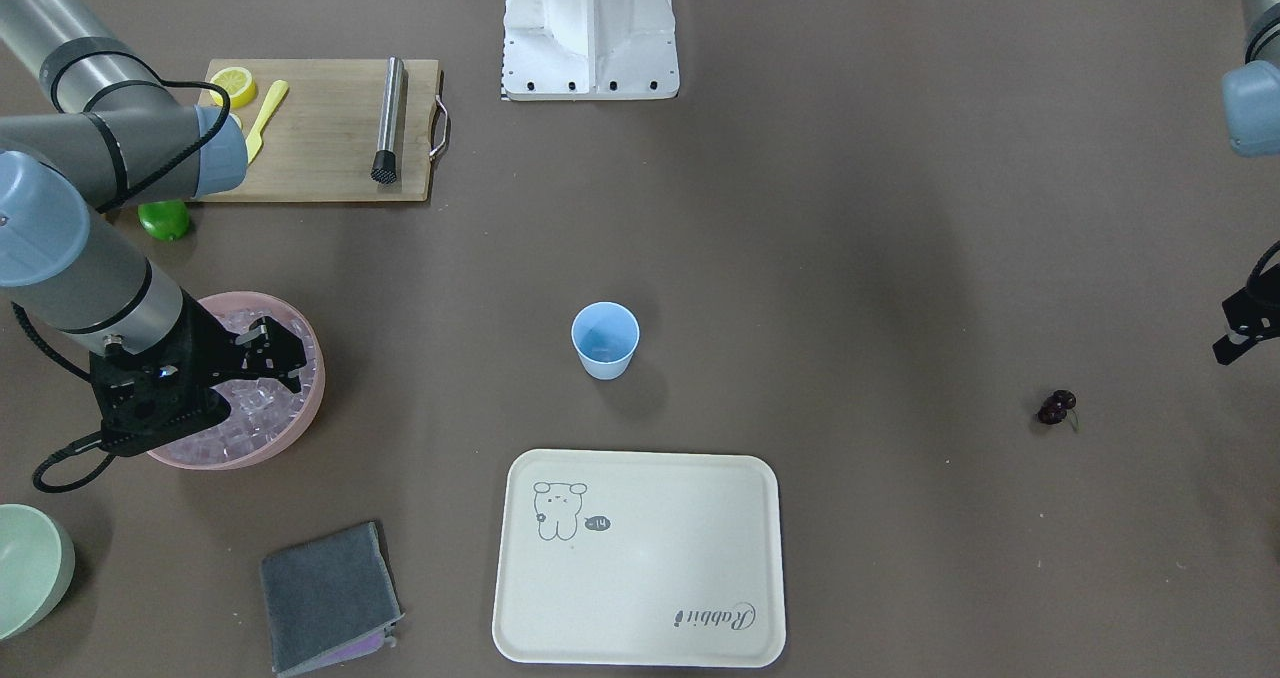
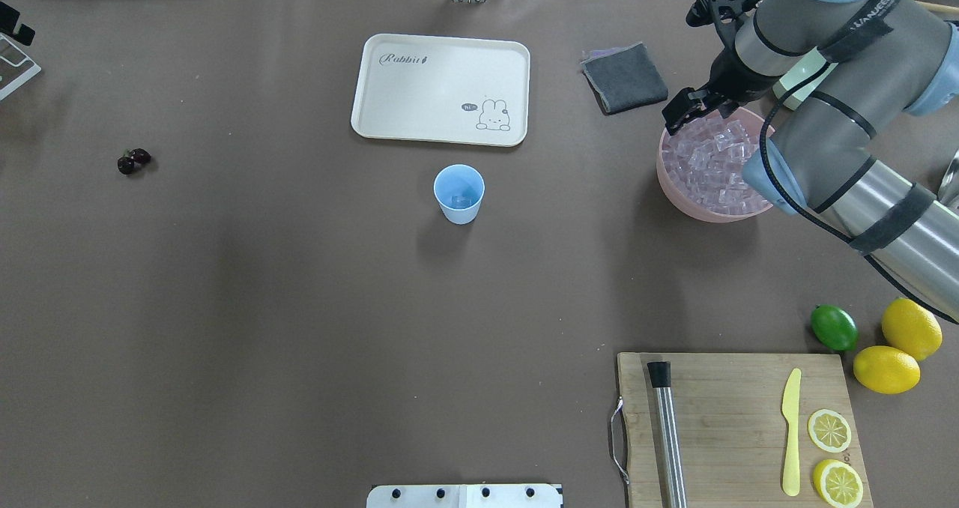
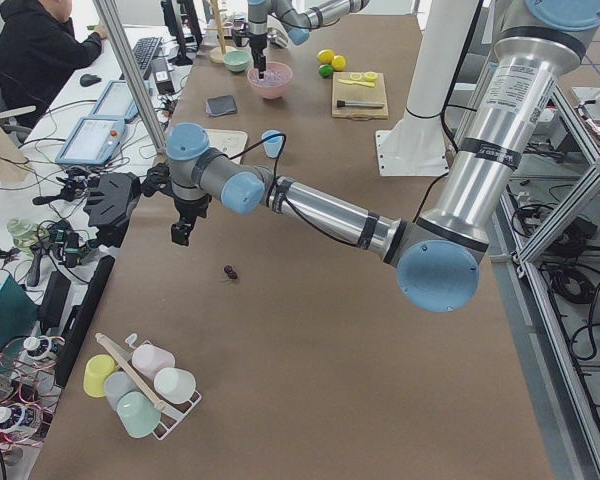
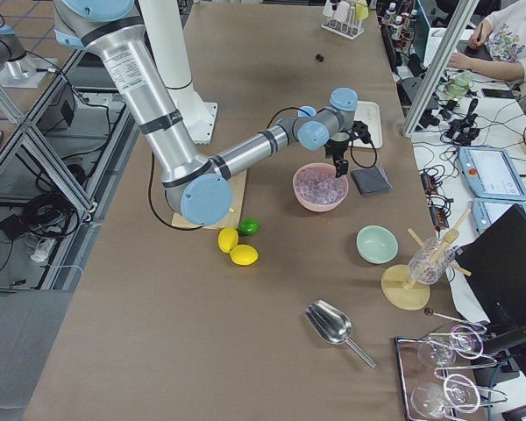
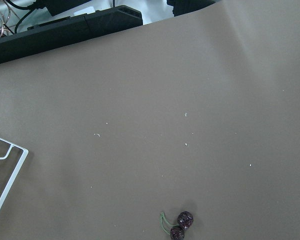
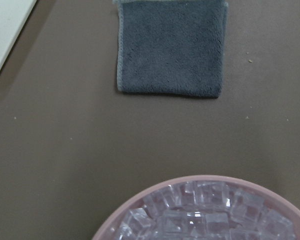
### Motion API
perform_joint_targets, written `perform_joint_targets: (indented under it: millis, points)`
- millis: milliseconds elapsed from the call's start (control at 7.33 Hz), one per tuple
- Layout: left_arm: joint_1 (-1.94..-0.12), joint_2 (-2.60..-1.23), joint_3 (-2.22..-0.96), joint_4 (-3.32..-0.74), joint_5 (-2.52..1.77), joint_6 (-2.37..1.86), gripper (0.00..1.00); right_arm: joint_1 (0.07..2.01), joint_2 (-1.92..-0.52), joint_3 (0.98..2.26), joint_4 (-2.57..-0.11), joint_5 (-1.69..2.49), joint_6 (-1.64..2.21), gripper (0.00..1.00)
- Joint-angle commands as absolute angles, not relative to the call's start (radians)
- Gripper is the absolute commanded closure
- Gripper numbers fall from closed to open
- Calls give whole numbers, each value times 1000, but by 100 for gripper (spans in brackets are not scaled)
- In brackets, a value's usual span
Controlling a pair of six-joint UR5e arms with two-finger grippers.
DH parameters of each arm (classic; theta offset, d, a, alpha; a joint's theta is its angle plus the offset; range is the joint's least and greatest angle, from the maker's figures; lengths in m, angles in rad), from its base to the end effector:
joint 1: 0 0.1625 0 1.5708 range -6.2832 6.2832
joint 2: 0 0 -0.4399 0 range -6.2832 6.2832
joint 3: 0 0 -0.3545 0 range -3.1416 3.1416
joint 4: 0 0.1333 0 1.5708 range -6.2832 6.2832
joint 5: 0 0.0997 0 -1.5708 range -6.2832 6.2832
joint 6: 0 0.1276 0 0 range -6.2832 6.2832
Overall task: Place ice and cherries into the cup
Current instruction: 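Return the right gripper to the pink bowl and grasp another ice cube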
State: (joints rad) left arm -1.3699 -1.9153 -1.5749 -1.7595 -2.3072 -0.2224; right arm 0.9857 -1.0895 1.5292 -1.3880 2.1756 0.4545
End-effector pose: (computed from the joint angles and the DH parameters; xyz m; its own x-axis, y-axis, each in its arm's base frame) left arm 0.0762 -0.6129 0.4856 0.6790 0.2871 -0.6757 -0.0222 0.9280 0.3720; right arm -0.3175 -0.5893 0.4287 0.6486 -0.3592 0.6710 0.1825 0.9293 0.3211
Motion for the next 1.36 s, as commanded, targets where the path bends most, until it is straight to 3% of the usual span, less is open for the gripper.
perform_joint_targets:
  millis: [0,818,955,1227]
  points:
    - [-1370,-1914,-1575,-1759,-2307,-222,2,971,-1108,1523,-1381,2175,436,1]
    - [-1370,-1916,-1580,-1759,-2307,-222,2,927,-1161,1493,-1289,2160,436,2]
    - [-1370,-1916,-1578,-1759,-2307,-222,2,920,-1157,1493,-1289,2158,439,7]
    - [-1370,-1913,-1577,-1761,-2307,-222,2,913,-1158,1480,-1287,2158,439,34]
